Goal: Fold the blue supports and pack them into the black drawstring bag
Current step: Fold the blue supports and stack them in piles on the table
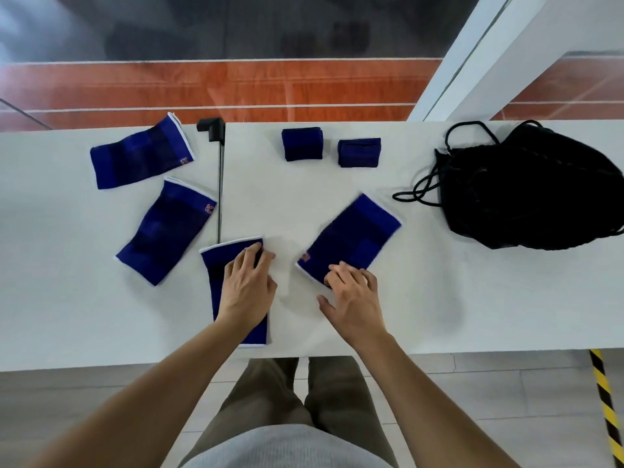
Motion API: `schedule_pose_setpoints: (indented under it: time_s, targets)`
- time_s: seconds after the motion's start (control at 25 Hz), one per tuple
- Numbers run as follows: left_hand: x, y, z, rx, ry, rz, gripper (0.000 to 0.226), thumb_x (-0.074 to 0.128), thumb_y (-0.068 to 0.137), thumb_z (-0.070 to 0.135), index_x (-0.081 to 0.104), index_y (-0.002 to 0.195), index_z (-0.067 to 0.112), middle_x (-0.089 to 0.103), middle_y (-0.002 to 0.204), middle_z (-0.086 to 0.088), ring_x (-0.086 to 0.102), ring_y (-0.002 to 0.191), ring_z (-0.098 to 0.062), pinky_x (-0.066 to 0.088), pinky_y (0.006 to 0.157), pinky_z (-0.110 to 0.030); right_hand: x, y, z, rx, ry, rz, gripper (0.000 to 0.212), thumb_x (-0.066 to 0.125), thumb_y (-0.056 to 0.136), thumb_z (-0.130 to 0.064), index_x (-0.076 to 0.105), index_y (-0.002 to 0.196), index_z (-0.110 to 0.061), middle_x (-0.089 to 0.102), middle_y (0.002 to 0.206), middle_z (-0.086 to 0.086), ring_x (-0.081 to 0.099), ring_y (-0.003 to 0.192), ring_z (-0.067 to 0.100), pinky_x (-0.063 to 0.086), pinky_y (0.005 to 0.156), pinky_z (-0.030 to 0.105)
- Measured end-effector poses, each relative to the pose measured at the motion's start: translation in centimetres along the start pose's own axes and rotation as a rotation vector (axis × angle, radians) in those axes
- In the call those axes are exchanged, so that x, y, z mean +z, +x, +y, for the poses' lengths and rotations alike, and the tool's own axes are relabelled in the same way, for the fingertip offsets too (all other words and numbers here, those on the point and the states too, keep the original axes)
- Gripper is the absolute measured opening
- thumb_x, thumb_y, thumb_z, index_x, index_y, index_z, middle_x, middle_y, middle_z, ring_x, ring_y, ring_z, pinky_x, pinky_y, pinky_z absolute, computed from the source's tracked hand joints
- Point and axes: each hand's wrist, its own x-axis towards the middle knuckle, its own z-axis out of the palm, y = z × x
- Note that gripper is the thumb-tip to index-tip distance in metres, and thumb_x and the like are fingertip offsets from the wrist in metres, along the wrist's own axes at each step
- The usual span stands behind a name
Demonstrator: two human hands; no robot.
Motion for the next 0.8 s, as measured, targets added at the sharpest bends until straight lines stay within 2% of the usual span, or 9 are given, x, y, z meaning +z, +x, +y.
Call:
schedule_pose_setpoints:
  time_s: [0.08, 0.24, 0.32, 0.44, 0.52, 0.6, 0.64, 0.72, 0.8]
  targets:
    - [-0.2, -0.5, 0.6, 0.04, 0.011, 0.02, 0.04, 0.059, 0.09, 0.015, 0.055, 0.13, 0.017, 0.049, 0.143, -0.009, 0.044, 0.131, -0.032, 0.041, 0.105, -0.046, 0.4, -0.7, -0.2, 0.007, -0.002, -0.011, 0.036, 0.071, 0.086, -0.034, 0.061, 0.118, -0.021, 0.064, 0.128, -0.001, 0.053, 0.131, 0.021, 0.035, 0.113, 0.044]
    - [-0.5, -0.5, 3.1, 0.151, -0.144, -0.057, 0.034, 0.05, 0.099, 0.019, 0.052, 0.133, 0.019, 0.059, 0.128, -0.003, 0.054, 0.113, -0.023, 0.048, 0.098, -0.038, 0.7, -1.1, 0.1, 0.02, 0.009, 0.001, 0.053, 0.079, 0.079, -0.007, 0.063, 0.128, -0.02, 0.066, 0.125, 0.003, 0.057, 0.127, 0.024, 0.04, 0.111, 0.045]
    - [-0.9, 0.5, 4.5, 0.041, -0.37, -0.141, 0.035, 0.047, 0.102, 0.021, 0.048, 0.137, 0.02, 0.062, 0.124, -0.002, 0.058, 0.109, -0.02, 0.052, 0.091, -0.035, 0.6, -1.2, 0.4, -0.004, 0.03, 0.02, 0.052, 0.079, 0.078, 0.0, 0.069, 0.125, -0.02, 0.069, 0.121, 0.003, 0.06, 0.125, 0.025, 0.042, 0.111, 0.045]
    - [-1.6, 3.2, 6.5, -0.243, -0.661, -0.213, 0.039, 0.051, 0.101, 0.025, 0.047, 0.139, 0.019, 0.064, 0.118, -0.001, 0.063, 0.102, -0.017, 0.054, 0.085, -0.032, 0.2, -1.3, 1.9, -0.071, 0.045, 0.066, 0.041, 0.075, 0.083, 0.0, 0.075, 0.117, -0.021, 0.072, 0.118, -0.001, 0.06, 0.126, 0.022, 0.036, 0.116, 0.048]
    - [-1.8, 4.8, 7.7, -0.351, -0.721, -0.2, 0.044, 0.057, 0.098, 0.03, 0.047, 0.139, 0.019, 0.065, 0.114, 0.002, 0.062, 0.101, -0.016, 0.054, 0.084, -0.033, -0.4, -1.5, 2.3, -0.098, -0.01, 0.069, 0.034, 0.072, 0.086, -0.008, 0.075, 0.115, -0.025, 0.072, 0.12, -0.006, 0.058, 0.128, 0.02, 0.028, 0.119, 0.052]
    - [-1.4, 5.8, 8.4, -0.438, -0.73, -0.157, 0.042, 0.063, 0.094, 0.036, 0.052, 0.132, 0.021, 0.066, 0.107, 0.005, 0.062, 0.096, -0.015, 0.051, 0.077, -0.029, -1.0, -2.1, 1.4, -0.056, -0.048, 0.083, 0.022, 0.065, 0.089, -0.027, 0.074, 0.109, -0.026, 0.072, 0.117, -0.009, 0.057, 0.126, 0.019, 0.02, 0.122, 0.052]
    - [-1.1, 6.1, 8.5, -0.476, -0.746, -0.153, 0.038, 0.066, 0.092, 0.036, 0.055, 0.126, 0.021, 0.067, 0.104, 0.005, 0.063, 0.093, -0.015, 0.051, 0.075, -0.029, -1.0, -2.3, 0.4, 0.001, -0.061, 0.086, 0.024, 0.06, 0.089, -0.04, 0.072, 0.104, -0.025, 0.072, 0.113, -0.009, 0.058, 0.122, 0.019, 0.019, 0.121, 0.052]
    - [-0.6, 6.4, 8.7, -0.519, -0.792, -0.177, 0.028, 0.069, 0.09, 0.034, 0.063, 0.114, 0.021, 0.07, 0.1, 0.003, 0.067, 0.087, -0.017, 0.059, 0.077, -0.034, -0.4, -2.1, -1.7, 0.127, -0.123, 0.075, 0.046, 0.053, 0.085, -0.062, 0.067, 0.1, -0.02, 0.069, 0.106, -0.002, 0.06, 0.113, 0.024, 0.023, 0.118, 0.054]
    - [-0.6, 6.5, 8.7, -0.512, -0.837, -0.222, 0.02, 0.069, 0.091, 0.028, 0.064, 0.108, 0.02, 0.07, 0.096, 0.0, 0.071, 0.079, -0.02, 0.063, 0.072, -0.038, 0.7, -1.7, -3.4, 0.223, -0.179, 0.04, 0.056, 0.057, 0.082, -0.064, 0.065, 0.104, -0.013, 0.064, 0.109, 0.008, 0.058, 0.112, 0.031, 0.029, 0.112, 0.058]
